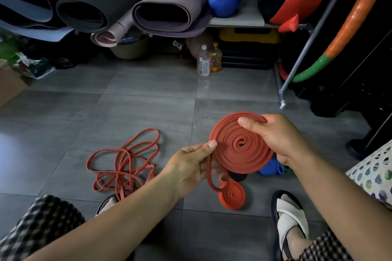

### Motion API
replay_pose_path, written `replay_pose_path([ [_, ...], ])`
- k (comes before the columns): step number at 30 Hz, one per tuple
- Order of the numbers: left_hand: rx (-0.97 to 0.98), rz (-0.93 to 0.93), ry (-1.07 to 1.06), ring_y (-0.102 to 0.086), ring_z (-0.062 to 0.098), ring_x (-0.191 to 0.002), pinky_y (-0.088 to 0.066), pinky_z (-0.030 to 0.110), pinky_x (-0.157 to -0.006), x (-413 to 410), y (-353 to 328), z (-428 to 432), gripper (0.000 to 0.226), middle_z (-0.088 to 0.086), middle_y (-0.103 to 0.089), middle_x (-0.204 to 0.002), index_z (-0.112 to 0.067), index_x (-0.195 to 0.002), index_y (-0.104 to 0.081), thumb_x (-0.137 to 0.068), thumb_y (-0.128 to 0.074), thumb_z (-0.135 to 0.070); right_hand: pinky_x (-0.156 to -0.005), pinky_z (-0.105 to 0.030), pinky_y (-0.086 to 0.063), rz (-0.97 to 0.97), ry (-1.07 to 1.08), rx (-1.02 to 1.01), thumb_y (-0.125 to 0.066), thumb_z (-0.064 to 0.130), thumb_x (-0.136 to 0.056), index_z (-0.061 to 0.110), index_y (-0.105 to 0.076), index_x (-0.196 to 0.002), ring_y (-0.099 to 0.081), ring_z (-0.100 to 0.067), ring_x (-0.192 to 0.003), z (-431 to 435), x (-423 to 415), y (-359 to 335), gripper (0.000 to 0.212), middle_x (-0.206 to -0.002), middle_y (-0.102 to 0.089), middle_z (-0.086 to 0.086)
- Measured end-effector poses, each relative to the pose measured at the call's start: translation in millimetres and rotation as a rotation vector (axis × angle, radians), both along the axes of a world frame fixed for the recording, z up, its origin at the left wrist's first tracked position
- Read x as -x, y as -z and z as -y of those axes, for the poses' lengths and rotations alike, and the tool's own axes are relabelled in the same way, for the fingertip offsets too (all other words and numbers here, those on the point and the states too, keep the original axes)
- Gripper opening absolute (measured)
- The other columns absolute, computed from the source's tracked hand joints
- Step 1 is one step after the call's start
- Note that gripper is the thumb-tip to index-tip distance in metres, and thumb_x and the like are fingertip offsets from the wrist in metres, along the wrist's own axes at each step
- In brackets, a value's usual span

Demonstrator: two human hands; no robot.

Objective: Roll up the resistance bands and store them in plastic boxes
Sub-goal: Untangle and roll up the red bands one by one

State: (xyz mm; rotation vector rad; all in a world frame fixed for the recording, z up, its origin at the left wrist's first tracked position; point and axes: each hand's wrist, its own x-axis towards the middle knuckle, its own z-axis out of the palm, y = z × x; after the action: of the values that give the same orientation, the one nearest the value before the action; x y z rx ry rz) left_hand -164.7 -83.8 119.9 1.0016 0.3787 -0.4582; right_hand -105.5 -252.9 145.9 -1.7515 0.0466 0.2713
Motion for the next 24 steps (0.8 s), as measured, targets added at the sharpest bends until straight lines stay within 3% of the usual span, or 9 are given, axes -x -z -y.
replay_pose_path([
  [2, 0.087, 0.001, -0.14, -0.069, 0.018, -0.066, -0.059, 0.029, -0.063, 3, 3, 8, 0.026, 0.01, -0.071, -0.076, 0.001, -0.093, -0.064, -0.078, -0.059, -0.019, -0.069, -0.032, -0.054, 0.005, 0.077, -0.034, -0.069, 0.019, -0.08, 0.013, -0.066, -0.072, -0.066, -0.013, -0.062, -7, 1, 8, 0.01, -0.066, -0.071, -0.001],
  [5, 0.083, -0.04, -0.302, -0.056, 0.012, -0.047, -0.049, 0.022, -0.045, 5, 4, 22, 0.02, 0.004, -0.06, -0.058, -0.008, -0.082, -0.06, -0.094, -0.049, -0.019, -0.077, -0.048, -0.053, 0.05, 0.206, -0.034, -0.069, 0.023, -0.081, 0.006, -0.066, -0.075, -0.063, -0.026, -0.073, -17, 4, 20, 0.018, -0.084, -0.07, -0.021],
  [9, 0.055, -0.054, -0.423, -0.06, 0.013, -0.072, -0.052, 0.029, -0.065, 3, 0, 42, 0.016, 0.002, -0.064, -0.083, -0.019, -0.096, -0.059, -0.098, -0.044, -0.02, -0.076, -0.047, -0.054, 0.144, 0.377, -0.011, -0.067, 0.033, -0.082, 0.008, -0.065, -0.074, -0.066, -0.031, -0.078, -26, 10, 27, 0.026, -0.08, -0.07, -0.016],
  [12, -0.074, 0.018, -0.395, -0.059, 0.006, -0.068, -0.049, 0.025, -0.066, -7, -1, 45, 0.019, -0.005, -0.064, -0.082, -0.023, -0.093, -0.057, -0.099, -0.041, -0.018, -0.081, -0.042, -0.054, 0.07, 0.429, -0.133, -0.063, 0.031, -0.086, 0.017, -0.061, -0.07, -0.066, -0.028, -0.083, -28, 15, 33, 0.021, -0.079, -0.068, -0.007],
  [14, -0.174, 0.068, -0.332, -0.054, 0.008, -0.069, -0.043, 0.024, -0.064, -17, 4, 40, 0.019, -0.004, -0.061, -0.082, -0.021, -0.092, -0.057, -0.099, -0.04, -0.015, -0.088, -0.043, -0.052, -0.038, 0.386, -0.184, -0.06, 0.035, -0.087, 0.018, -0.06, -0.076, -0.065, -0.027, -0.091, -22, 12, 37, 0.021, -0.088, -0.068, -0.007],
  [17, -0.333, 0.091, -0.208, -0.047, 0.013, -0.071, -0.036, 0.024, -0.06, -28, 23, 29, 0.018, 0.0, -0.057, -0.084, -0.02, -0.09, -0.057, -0.098, -0.041, -0.015, -0.096, -0.034, -0.044, -0.09, 0.187, 0.0, -0.059, 0.04, -0.086, 0.022, -0.057, -0.095, -0.057, -0.018, -0.105, 3, 6, 47, 0.021, -0.105, -0.062, 0.001],
  [20, -0.442, 0.101, -0.033, -0.041, 0.014, -0.064, -0.03, 0.021, -0.05, -26, 54, 26, 0.017, 0.004, -0.052, -0.08, -0.018, -0.096, -0.058, -0.098, -0.041, -0.015, -0.088, -0.025, -0.046, -0.181, -0.076, 0.169, -0.068, 0.029, -0.082, 0.014, -0.055, -0.108, -0.059, -0.014, -0.098, 29, 12, 66, 0.032, -0.108, -0.063, -0.002],
  [22, -0.522, 0.073, 0.072, -0.039, 0.012, -0.057, -0.026, 0.015, -0.041, -19, 82, 28, 0.016, 0.003, -0.05, -0.073, -0.011, -0.105, -0.055, -0.098, -0.042, -0.014, -0.065, -0.015, -0.048, -0.304, -0.203, 0.24, -0.071, 0.02, -0.08, 0.012, -0.057, -0.095, -0.062, -0.006, -0.076, 38, 22, 89, 0.022, -0.09, -0.065, -0.001],
  [24, -0.623, -0.026, 0.1, -0.036, 0.012, -0.05, -0.025, 0.014, -0.034, -11, 115, 38, 0.011, 0.004, -0.043, -0.066, -0.004, -0.105, -0.048, -0.097, -0.044, -0.011, -0.054, -0.017, -0.045, -0.433, -0.224, 0.298, -0.07, 0.013, -0.08, 0.014, -0.058, -0.081, -0.057, -0.007, -0.06, 41, 33, 119, 0.013, -0.074, -0.062, 0.0],
])
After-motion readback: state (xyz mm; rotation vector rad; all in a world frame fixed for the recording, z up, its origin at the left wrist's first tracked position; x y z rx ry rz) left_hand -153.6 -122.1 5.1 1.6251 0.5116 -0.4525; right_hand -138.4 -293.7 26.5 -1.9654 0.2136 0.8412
